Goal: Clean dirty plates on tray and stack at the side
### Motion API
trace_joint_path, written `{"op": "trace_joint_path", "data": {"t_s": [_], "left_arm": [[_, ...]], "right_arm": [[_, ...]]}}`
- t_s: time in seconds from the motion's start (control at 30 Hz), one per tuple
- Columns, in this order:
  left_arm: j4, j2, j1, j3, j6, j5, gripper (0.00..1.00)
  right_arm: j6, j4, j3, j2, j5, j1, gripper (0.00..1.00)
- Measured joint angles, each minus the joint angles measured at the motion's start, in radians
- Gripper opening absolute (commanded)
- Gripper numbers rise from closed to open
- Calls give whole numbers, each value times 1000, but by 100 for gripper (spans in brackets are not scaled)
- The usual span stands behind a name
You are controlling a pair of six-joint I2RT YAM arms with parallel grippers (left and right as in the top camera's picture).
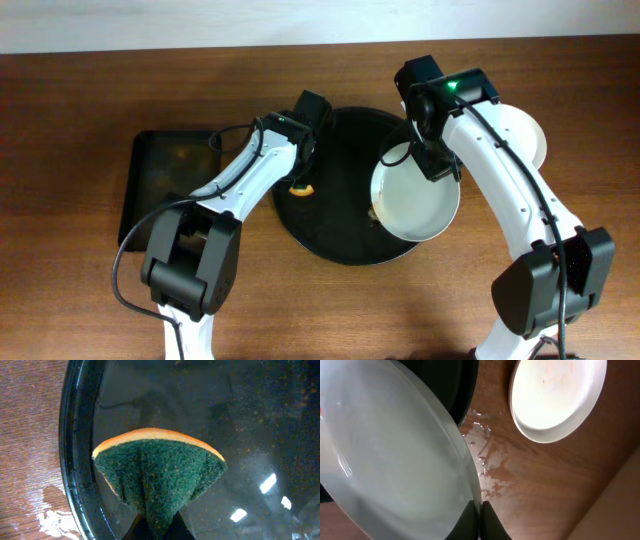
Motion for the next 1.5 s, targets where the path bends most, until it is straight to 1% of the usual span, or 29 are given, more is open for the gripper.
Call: {"op": "trace_joint_path", "data": {"t_s": [0.13,0.27,0.33,0.43,0.57,0.63,0.73,0.87,0.97,1.1,1.2,1.33,1.5], "left_arm": [[-5,0,0,0,0,0,0],[-7,0,0,0,0,0,0],[-7,0,0,0,0,0,0],[-8,0,0,0,0,0,0],[-3,0,0,0,0,3,0],[-3,0,0,0,2,9,0],[-3,0,0,0,3,18,0],[-3,0,0,0,3,19,0],[-3,0,0,0,3,19,0],[-4,0,0,0,3,19,0],[-5,0,2,0,3,25,0],[-16,0,3,0,3,48,0],[-27,0,3,0,3,60,0]], "right_arm": [[27,-65,2,19,17,0,4],[97,-100,3,62,71,0,4],[159,-80,3,77,142,1,4],[218,-121,4,79,242,16,4],[251,-142,4,79,341,85,4],[259,-106,4,79,402,134,4],[288,-132,5,81,527,191,4],[303,-103,11,82,654,238,4],[293,-146,12,82,657,241,4],[269,-134,13,82,665,241,4],[253,-71,13,82,640,238,4],[174,-14,14,91,431,205,4],[138,55,14,108,189,94,4]]}}
